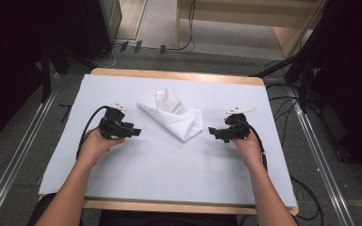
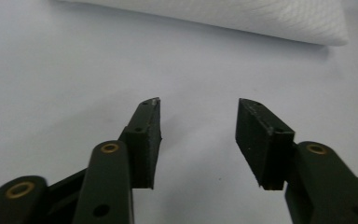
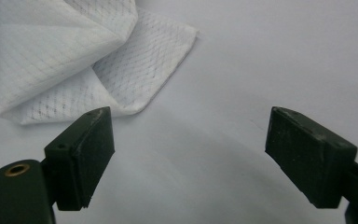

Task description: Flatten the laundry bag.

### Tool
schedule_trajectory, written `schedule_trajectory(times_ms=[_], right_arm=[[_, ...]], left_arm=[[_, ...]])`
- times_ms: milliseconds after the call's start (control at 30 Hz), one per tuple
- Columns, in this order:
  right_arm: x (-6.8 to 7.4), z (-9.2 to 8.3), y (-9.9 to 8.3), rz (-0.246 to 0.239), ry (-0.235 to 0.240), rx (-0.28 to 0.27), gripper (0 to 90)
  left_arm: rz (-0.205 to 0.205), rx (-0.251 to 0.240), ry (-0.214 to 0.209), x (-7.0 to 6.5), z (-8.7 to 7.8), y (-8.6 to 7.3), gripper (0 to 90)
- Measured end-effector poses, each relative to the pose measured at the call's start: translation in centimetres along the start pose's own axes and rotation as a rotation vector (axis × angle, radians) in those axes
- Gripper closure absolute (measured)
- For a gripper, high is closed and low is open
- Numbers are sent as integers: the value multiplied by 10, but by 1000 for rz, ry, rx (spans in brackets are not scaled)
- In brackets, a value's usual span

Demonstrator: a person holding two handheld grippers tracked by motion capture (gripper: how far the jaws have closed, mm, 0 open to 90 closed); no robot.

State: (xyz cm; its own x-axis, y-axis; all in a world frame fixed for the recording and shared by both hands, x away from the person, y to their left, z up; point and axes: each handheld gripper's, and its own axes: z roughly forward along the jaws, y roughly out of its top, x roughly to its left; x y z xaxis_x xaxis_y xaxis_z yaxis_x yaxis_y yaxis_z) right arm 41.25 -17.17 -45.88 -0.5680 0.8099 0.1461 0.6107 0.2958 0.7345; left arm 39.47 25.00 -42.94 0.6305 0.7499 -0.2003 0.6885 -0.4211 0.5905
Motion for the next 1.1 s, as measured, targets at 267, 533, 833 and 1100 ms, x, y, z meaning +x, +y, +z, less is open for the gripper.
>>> schedule_trajectory(times_ms=[267,533,833,1100], right_arm=[[2,1,-1,19,20,38,159],[19,7,1,-10,-56,34,137],[20,3,-1,-11,-32,40,172],[21,0,1,-23,-27,16,327]], left_arm=[[-13,-25,-46,5,0,2,523],[17,26,-48,6,2,3,487],[8,29,-51,6,5,4,413],[-6,32,-60,6,5,4,395]])
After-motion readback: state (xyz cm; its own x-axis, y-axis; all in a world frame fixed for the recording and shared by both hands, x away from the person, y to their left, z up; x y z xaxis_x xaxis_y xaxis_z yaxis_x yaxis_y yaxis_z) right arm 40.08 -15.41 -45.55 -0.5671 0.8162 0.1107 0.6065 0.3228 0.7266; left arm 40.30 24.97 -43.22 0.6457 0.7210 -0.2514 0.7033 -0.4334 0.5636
